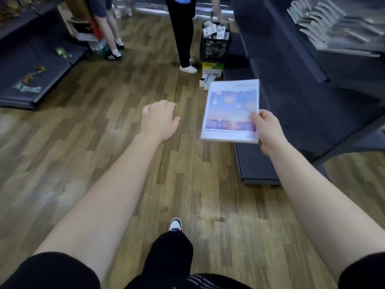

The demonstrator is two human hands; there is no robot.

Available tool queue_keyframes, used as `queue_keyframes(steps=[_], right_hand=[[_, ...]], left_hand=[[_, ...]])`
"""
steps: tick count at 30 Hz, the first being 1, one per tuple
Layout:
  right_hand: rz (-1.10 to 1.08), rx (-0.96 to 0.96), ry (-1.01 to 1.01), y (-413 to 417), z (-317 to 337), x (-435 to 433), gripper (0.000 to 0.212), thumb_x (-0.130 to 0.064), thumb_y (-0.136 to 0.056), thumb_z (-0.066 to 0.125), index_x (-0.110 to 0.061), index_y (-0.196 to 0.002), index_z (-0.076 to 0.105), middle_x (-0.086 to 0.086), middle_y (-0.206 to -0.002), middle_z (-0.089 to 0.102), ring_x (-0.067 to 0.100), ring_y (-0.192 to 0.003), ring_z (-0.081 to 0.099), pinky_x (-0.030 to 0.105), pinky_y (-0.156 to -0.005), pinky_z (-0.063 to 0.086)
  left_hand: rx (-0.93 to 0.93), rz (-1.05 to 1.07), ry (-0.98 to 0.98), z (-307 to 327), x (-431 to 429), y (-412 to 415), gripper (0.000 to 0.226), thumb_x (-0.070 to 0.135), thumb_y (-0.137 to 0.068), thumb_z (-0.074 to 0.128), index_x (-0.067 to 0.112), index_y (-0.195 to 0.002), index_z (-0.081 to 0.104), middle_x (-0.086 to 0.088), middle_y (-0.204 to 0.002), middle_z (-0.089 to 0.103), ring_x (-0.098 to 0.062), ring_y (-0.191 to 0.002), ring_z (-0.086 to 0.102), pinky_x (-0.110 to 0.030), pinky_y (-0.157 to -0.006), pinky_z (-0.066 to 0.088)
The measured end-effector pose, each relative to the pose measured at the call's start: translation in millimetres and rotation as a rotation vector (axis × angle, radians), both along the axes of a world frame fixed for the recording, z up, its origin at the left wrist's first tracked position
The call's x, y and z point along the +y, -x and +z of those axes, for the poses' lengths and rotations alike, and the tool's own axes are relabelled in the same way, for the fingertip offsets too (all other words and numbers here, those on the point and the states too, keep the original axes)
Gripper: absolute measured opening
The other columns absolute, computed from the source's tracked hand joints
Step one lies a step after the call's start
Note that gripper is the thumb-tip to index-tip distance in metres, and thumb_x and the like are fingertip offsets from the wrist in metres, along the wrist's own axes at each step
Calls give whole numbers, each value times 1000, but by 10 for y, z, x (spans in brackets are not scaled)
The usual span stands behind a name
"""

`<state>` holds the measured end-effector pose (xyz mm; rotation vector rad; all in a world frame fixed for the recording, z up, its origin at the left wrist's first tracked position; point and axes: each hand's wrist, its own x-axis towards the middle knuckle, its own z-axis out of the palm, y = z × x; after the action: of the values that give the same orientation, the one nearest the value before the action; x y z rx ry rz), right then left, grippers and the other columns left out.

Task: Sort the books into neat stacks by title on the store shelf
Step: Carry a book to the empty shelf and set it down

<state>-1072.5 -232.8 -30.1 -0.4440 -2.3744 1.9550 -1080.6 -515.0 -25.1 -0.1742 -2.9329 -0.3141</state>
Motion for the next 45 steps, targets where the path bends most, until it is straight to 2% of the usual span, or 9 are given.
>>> queue_keyframes(steps=[7,15,23,28,31,33,36,40,45], right_hand=[[-60,16,1,1474,183,-99,21,-26,-98,47,-12,-109,59,4,-104,68,19,-88,66,36,-74,53],[-129,40,10,2895,192,240,17,-29,-95,48,-17,-97,60,0,-96,67,18,-85,64,35,-73,51],[-153,22,8,4324,78,746,26,-28,-94,48,-7,-104,60,5,-96,67,21,-82,63,36,-71,49],[-180,3,4,5201,127,1096,40,-35,-83,49,3,-95,50,6,-87,56,22,-77,52,37,-69,39],[-201,-7,15,5689,115,1249,22,-30,-92,48,-10,-93,58,5,-93,63,20,-81,59,35,-70,46],[-214,-20,18,5975,64,1314,17,-28,-94,48,-15,-92,59,5,-95,65,20,-83,61,36,-73,48],[-236,-36,8,6483,-23,1394,17,-28,-95,48,-15,-92,59,7,-98,66,21,-85,61,38,-77,50],[-266,-23,-6,7186,-33,1405,27,-30,-93,49,-6,-100,59,6,-94,65,21,-82,59,37,-72,46],[-330,38,51,8114,61,1355,16,-24,-96,47,-11,-96,58,5,-90,61,18,-76,57,31,-66,46]], left_hand=[[32,-56,18,275,-19,1590,40,34,-93,48,17,-129,51,-3,-128,55,-23,-118,49,-44,-102,33],[36,-147,2,243,383,3232,42,33,-92,49,17,-131,50,-4,-130,54,-24,-121,48,-44,-102,32],[48,-192,27,239,960,4803,39,31,-93,48,16,-128,51,-5,-126,56,-26,-116,50,-42,-97,33],[8,-226,2,235,1342,5795,39,31,-91,49,18,-128,52,-4,-127,55,-25,-118,49,-42,-98,31],[16,-239,-20,221,1527,6333,40,30,-91,49,18,-130,52,-3,-129,54,-24,-119,49,-43,-99,32],[12,-244,-22,181,1614,6638,40,31,-92,49,18,-130,52,-3,-129,55,-25,-118,49,-44,-99,32],[-4,-255,-21,98,1718,7177,41,33,-92,49,18,-130,52,-3,-129,55,-25,-117,50,-44,-99,33],[13,-285,-42,34,1789,7948,42,33,-91,49,20,-131,50,-1,-130,55,-23,-119,49,-46,-101,33],[85,-352,-38,155,1844,9016,44,33,-91,50,20,-134,48,0,-131,55,-22,-120,49,-47,-105,31]])
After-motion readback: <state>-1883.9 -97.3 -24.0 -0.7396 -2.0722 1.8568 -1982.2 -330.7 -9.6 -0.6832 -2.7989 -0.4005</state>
